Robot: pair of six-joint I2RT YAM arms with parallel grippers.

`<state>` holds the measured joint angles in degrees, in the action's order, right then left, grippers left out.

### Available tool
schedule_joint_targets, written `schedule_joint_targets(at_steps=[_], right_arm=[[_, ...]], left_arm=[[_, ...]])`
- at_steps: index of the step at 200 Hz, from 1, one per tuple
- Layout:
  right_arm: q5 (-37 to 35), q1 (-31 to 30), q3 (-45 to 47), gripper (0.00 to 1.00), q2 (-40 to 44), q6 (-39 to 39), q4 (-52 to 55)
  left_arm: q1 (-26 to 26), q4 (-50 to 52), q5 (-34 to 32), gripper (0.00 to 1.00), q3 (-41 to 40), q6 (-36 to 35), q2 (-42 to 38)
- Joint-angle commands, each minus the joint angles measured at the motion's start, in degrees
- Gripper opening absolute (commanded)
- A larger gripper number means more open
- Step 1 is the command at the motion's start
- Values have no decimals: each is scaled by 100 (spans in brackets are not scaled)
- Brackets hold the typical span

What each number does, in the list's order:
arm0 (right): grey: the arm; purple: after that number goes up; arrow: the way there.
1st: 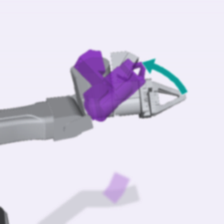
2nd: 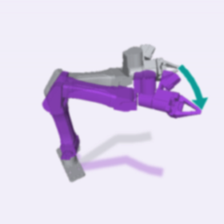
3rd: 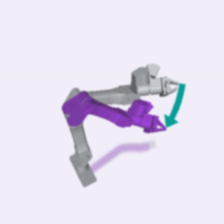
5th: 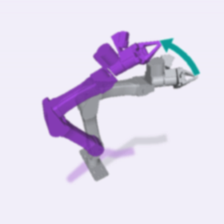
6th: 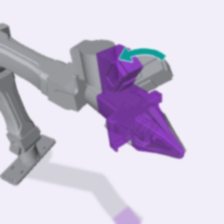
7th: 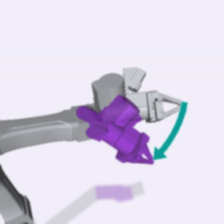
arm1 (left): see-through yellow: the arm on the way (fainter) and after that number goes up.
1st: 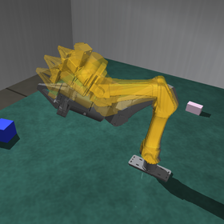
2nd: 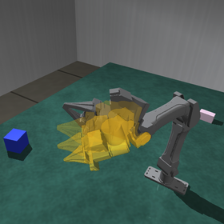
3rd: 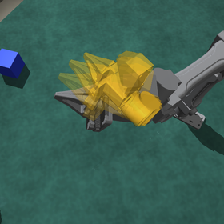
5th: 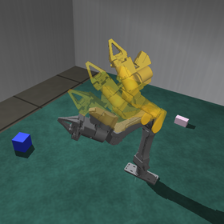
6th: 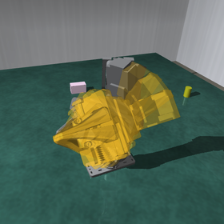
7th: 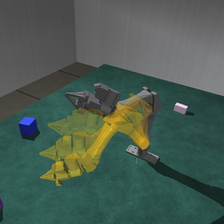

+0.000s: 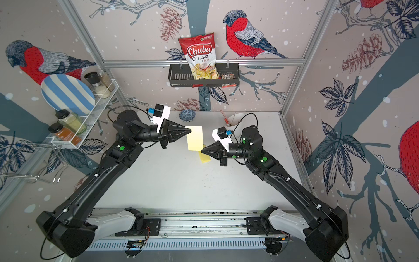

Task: Fold the square paper along the opposite sides
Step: Smooth out the paper, then place the paper at the center of the board.

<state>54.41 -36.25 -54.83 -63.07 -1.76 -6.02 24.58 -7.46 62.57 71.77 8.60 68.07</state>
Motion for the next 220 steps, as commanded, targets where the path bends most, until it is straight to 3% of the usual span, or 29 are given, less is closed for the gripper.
schedule_joint_targets(at_steps=[1, 11, 18, 60, 73, 87, 101, 137, 153, 170, 220], right_arm=[[16, 2, 32, 17, -8, -35, -39], [22, 1, 51, 17, -13, -35, -51], [-9, 2, 51, 0, -17, -26, -54], [-114, -5, 103, 0, 44, 17, -64], [-168, 4, 149, 36, 66, 11, -40], [-324, 4, 214, 56, 98, 50, 23], [-942, 4, 281, 68, 161, 168, 125], [-3458, 112, 525, 97, 544, 715, 431], [-4285, 238, 574, 100, 759, 929, 658], [-4693, 450, 693, 100, 1017, 1106, 811], [-4277, 1299, 1032, 100, 1297, 1523, 795]], left_arm=[[3, -159, -51, 0, 37, -54, -33], [3, -159, -49, 0, 31, -69, -36], [3, -162, -51, 0, 33, -65, -32], [3, -111, -93, 0, 35, -99, -51], [5, -115, -174, 0, 7, -106, -63], [3, -153, -389, 0, -58, -89, -84], [4, -297, -856, 0, -229, 23, -147], [8, -804, -2474, 0, -1149, 603, -363], [3, -916, -3193, 0, -1614, 1032, -386], [-6, -964, -3710, 0, -2115, 1422, -374], [-164, -2119, -3687, 0, -3459, 2505, 173]])
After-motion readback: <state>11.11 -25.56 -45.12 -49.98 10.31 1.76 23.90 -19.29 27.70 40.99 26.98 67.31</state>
